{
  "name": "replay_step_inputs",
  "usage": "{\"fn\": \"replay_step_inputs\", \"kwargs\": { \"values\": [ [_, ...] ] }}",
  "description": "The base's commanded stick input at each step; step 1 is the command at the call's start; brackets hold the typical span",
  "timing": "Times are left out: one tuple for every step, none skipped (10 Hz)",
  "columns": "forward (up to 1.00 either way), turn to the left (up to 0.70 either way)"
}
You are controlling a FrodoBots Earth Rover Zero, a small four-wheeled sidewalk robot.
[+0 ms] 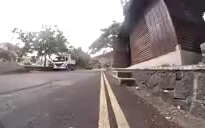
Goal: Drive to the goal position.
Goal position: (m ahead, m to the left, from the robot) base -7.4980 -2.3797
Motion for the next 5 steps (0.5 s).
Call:
{"fn": "replay_step_inputs", "kwargs": {
  "values": [
    [0.0, 0.45],
    [0.0, 0.42],
    [0.0, 0.23],
    [0.0, 0.03],
    [0.0, 0.45]
  ]
}}
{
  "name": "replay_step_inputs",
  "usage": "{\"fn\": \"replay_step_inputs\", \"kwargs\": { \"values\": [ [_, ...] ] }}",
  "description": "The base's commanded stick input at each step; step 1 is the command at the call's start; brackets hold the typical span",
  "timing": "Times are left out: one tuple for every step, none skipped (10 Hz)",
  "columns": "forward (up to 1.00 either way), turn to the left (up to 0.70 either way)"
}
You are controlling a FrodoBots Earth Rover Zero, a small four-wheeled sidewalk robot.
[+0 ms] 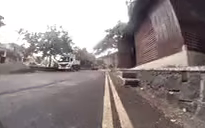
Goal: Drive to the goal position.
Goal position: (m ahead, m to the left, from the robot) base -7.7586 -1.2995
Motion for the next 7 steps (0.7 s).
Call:
{"fn": "replay_step_inputs", "kwargs": {
  "values": [
    [0.0, 0.45],
    [0.0, 0.45],
    [0.0, 0.45],
    [0.0, 0.45],
    [0.0, 0.45],
    [0.0, 0.45],
    [0.0, 0.45]
  ]
}}
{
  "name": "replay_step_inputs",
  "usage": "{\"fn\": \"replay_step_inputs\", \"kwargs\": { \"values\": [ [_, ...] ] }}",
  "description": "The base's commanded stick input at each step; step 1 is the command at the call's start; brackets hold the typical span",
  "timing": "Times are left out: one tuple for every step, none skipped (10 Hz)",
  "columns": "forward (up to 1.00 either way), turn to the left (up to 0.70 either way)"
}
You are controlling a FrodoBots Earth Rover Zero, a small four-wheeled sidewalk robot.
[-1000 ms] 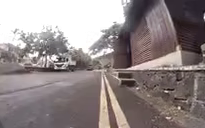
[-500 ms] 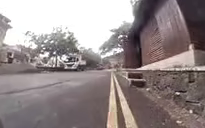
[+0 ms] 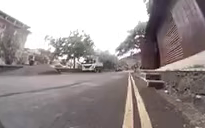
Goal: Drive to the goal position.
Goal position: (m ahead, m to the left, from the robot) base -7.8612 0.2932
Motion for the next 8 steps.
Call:
{"fn": "replay_step_inputs", "kwargs": {
  "values": [
    [0.0, 0.45],
    [0.0, 0.45],
    [0.0, 0.45],
    [0.0, 0.45],
    [0.0, 0.45],
    [0.0, 0.45],
    [0.0, 0.45],
    [0.0, 0.45]
  ]
}}
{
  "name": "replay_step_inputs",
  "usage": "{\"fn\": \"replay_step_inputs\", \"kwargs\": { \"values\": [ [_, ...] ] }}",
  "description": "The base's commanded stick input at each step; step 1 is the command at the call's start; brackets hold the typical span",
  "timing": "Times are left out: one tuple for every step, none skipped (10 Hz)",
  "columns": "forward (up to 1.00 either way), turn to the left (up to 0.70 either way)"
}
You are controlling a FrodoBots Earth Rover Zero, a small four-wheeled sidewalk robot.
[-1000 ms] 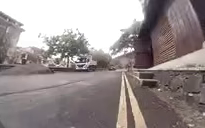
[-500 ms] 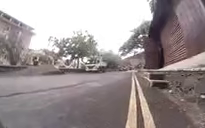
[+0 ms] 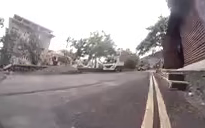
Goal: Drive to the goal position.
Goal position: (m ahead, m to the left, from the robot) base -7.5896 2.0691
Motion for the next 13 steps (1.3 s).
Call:
{"fn": "replay_step_inputs", "kwargs": {
  "values": [
    [0.0, 0.45],
    [0.0, 0.45],
    [0.0, 0.45],
    [0.0, 0.45],
    [0.0, 0.45],
    [0.0, 0.45],
    [0.0, 0.45],
    [0.0, -0.45],
    [0.0, -0.45],
    [0.0, -0.45],
    [0.0, -0.45],
    [0.0, -0.45],
    [0.0, -0.45]
  ]
}}
